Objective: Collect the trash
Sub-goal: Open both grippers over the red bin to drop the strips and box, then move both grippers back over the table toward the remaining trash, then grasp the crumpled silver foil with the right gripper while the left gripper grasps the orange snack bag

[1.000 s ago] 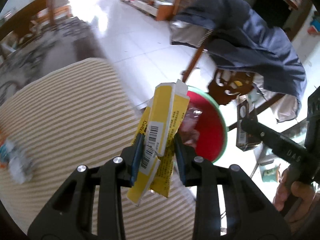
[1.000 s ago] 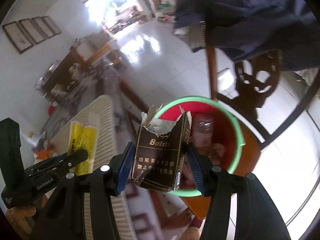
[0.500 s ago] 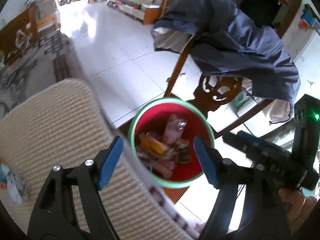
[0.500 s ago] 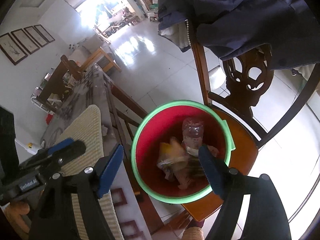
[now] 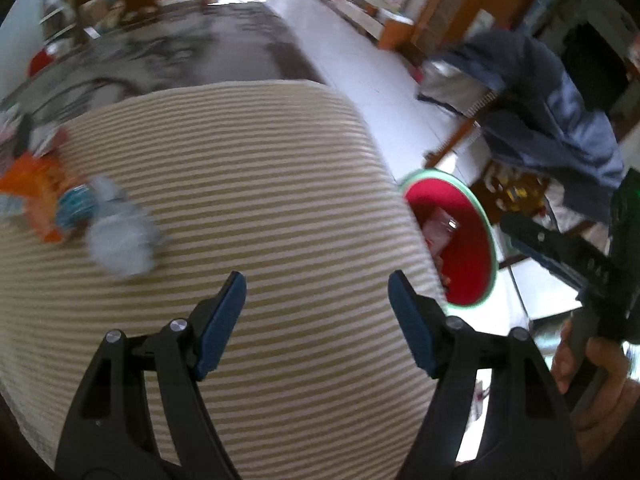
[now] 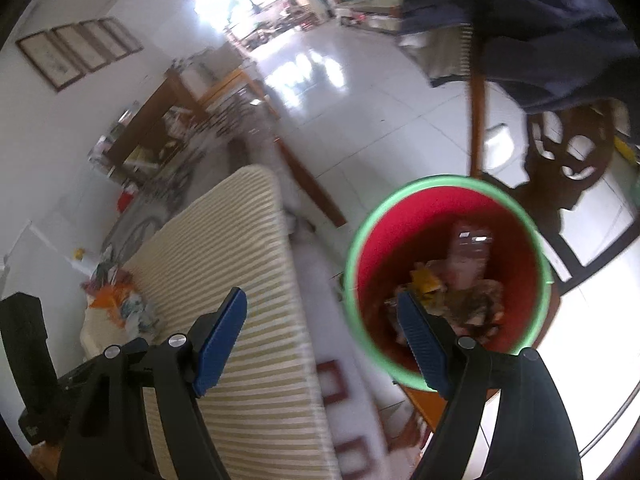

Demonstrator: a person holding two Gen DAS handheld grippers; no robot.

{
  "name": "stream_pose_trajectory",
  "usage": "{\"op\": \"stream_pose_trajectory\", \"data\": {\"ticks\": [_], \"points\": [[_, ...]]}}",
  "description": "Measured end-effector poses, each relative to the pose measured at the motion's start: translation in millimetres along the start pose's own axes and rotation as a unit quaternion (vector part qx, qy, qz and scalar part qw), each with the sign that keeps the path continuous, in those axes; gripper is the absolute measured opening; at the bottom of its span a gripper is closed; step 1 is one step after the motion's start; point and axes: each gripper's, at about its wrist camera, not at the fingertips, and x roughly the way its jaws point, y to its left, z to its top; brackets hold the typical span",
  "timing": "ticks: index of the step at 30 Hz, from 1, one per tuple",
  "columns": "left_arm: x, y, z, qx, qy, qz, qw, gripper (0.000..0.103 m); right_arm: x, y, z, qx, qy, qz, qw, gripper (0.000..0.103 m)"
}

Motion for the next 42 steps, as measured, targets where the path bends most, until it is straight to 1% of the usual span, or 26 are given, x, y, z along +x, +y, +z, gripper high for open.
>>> {"op": "stream_pose_trajectory", "data": {"ticks": [3, 8, 12, 16, 20, 22, 25, 27, 28, 29, 30, 31, 33, 35, 39, 42], "points": [[-12.0, 32.4, -9.0, -0.019, -0.007, 0.01, 0.9997, 0.07, 12.8, 34.1, -9.3, -0.022, 0.011, 0.008, 1.0, 0.076], [-29.6, 90.0, -30.2, -0.047, -0.006, 0.021, 0.9986, 0.07, 33.2, 84.1, -27.5, -0.046, 0.03, 0.013, 0.998, 0.076], [-43.4, 133.8, -43.3, -0.072, -0.008, 0.031, 0.9969, 0.07, 50.8, 126.3, -49.5, -0.067, 0.052, 0.017, 0.996, 0.076], [-54.2, 171.5, -52.9, -0.096, -0.007, 0.037, 0.9947, 0.07, 68.0, 160.6, -66.0, -0.075, 0.068, 0.022, 0.995, 0.076], [-63.1, 200.7, -59.2, -0.101, -0.007, 0.04, 0.994, 0.07, 88.2, 196.2, -63.8, -0.1, 0.07, 0.028, 0.992, 0.076], [-66.9, 209.9, -61.0, -0.102, -0.009, 0.041, 0.9939, 0.07, 107.1, 216.1, -59.2, -0.114, 0.079, 0.026, 0.99, 0.076], [-73.3, 225.0, -61.8, -0.104, -0.013, 0.041, 0.9937, 0.07, 136.6, 236.5, -55.7, -0.109, 0.095, 0.029, 0.989, 0.076], [-76.9, 232.3, -62.2, -0.103, -0.015, 0.042, 0.9937, 0.07, 153.9, 242.4, -58.5, -0.102, 0.111, 0.024, 0.988, 0.074], [-77.8, 233.8, -62.1, -0.103, -0.016, 0.041, 0.9937, 0.07, 158.0, 241.5, -59.7, -0.1, 0.118, 0.023, 0.988, 0.06], [-78.0, 235.9, -61.7, -0.103, -0.016, 0.04, 0.9937, 0.07, 162.7, 241.4, -61.4, -0.091, 0.129, 0.04, 0.987, 0.048], [-78.0, 237.5, -60.6, -0.102, -0.015, 0.037, 0.994, 0.07, 161.6, 241.3, -62.6, -0.082, 0.131, 0.049, 0.987, 0.045], [-78.0, 238.5, -59.9, -0.1, -0.016, 0.035, 0.9942, 0.07, 156.6, 243.1, -63.6, -0.086, 0.125, 0.039, 0.988, 0.043], [-78.0, 241.0, -57.0, -0.095, -0.02, 0.031, 0.9948, 0.07, 144.6, 246.5, -64.5, -0.101, 0.11, 0.033, 0.988, 0.041], [-75.5, 241.9, -48.2, -0.093, -0.025, 0.024, 0.995, 0.07, 130.6, 246.0, -66.0, -0.101, 0.097, 0.04, 0.989, 0.041], [-69.9, 239.6, -25.4, -0.093, -0.047, 0.017, 0.9944, 0.07, 92.8, 233.2, -77.4, -0.095, 0.072, 0.041, 0.992, 0.041], [-62.2, 240.7, -7.6, -0.097, -0.058, 0.013, 0.9935, 0.07, 79.0, 218.9, -92.9, -0.075, 0.069, 0.031, 0.994, 0.041]]}}
